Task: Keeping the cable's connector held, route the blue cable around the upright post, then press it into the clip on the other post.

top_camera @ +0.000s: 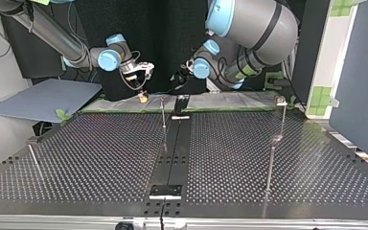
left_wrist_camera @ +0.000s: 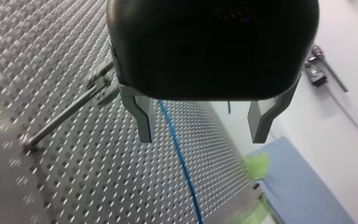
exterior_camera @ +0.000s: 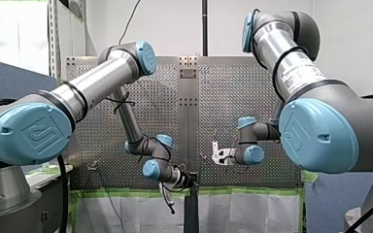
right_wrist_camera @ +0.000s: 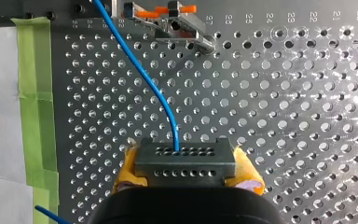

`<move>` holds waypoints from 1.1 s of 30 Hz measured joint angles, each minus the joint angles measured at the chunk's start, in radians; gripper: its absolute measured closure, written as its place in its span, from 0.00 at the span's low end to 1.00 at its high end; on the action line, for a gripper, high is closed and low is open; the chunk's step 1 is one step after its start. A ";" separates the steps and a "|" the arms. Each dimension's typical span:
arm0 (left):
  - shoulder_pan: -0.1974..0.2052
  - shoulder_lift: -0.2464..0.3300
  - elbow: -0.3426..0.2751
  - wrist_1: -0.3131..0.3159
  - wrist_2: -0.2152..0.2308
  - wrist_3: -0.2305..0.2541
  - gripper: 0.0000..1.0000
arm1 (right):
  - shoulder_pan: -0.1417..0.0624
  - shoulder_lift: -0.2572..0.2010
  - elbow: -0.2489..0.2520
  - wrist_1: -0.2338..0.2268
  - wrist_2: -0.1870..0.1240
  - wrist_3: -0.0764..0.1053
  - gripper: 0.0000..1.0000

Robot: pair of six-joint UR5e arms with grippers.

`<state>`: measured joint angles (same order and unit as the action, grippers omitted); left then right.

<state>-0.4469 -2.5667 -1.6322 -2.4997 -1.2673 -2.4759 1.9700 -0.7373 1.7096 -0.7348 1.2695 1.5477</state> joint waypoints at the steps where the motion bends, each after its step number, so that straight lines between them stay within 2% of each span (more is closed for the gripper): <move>1: 0.002 -0.004 0.008 0.000 -0.003 -0.012 0.00 | 0.000 0.000 0.000 0.000 0.000 0.000 1.00; 12: -0.005 -0.015 0.065 0.003 -0.015 -0.113 0.00 | 0.009 0.000 0.000 -0.003 -0.001 0.000 1.00; 22: -0.010 -0.102 0.143 -0.009 -0.004 -0.215 0.00 | 0.015 0.000 0.000 -0.006 -0.001 0.002 1.00; 33: -0.009 -0.160 0.203 -0.005 0.003 -0.324 0.00 | 0.018 0.000 -0.001 -0.008 -0.003 0.002 1.00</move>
<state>-0.4563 -2.7267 -1.4292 -2.5043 -1.2641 -2.8004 1.9883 -0.7375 1.7085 -0.7426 1.2670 1.5501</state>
